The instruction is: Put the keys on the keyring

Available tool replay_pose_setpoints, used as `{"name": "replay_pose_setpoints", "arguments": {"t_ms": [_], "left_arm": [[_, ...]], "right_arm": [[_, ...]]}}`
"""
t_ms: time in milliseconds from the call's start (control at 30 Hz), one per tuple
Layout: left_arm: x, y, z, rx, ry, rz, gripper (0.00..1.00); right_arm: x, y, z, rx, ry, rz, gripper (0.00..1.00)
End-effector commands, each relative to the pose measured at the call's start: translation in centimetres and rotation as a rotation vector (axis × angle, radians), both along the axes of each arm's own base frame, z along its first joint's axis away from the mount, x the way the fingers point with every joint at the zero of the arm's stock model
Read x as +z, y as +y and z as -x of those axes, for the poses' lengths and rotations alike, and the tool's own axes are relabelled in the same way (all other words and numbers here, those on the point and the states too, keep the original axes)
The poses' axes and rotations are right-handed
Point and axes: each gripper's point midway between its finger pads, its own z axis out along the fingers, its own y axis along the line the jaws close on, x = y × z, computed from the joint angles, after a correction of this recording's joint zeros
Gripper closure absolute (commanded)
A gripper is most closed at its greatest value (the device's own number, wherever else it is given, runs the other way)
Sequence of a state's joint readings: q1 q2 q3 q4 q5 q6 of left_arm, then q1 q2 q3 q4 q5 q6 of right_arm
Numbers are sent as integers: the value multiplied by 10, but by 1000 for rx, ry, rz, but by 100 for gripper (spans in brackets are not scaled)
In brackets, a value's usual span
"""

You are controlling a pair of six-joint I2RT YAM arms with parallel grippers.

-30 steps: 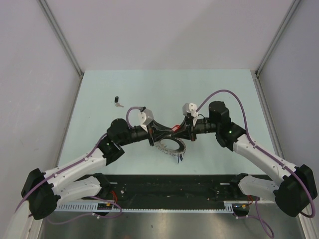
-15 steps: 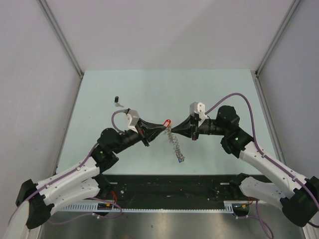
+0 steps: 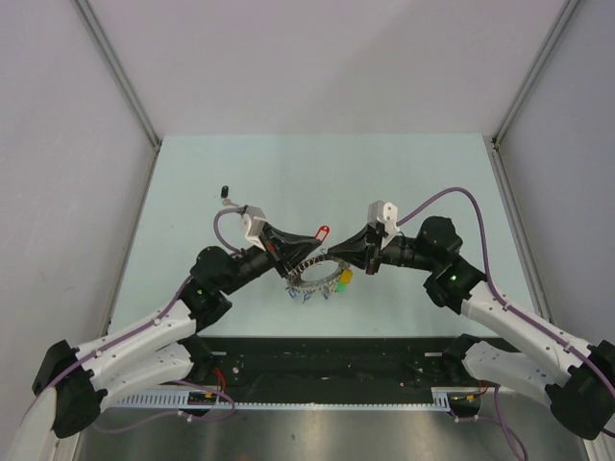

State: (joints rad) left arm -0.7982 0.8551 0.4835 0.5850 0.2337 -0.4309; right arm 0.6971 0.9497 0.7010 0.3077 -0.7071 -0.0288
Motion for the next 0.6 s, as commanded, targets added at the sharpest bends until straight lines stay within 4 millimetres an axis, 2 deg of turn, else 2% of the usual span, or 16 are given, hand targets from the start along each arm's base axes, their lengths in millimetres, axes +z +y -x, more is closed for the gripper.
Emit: {"name": "replay_pose_setpoints", "arguments": {"t_ms": [0,200,333,400,567], "left_arm": [[2,-7,-3,-22,68,71,100],[-5,-18,-3,-57,121,88,99],[0,-14,-5,-30,91,67,100],[12,-7,-9,9,45,58,100],[21,-2,-11,40,-25,9,100]], "right_arm": [[49,3,4,-30,-136,-163,100],[57,11,9,-62,-154,-223,100],[42,12,7,-65,-116,-174,100],[35,11,6,-73,-104,-146,100],[13,7,2,-107,-45,-71,100]]}}
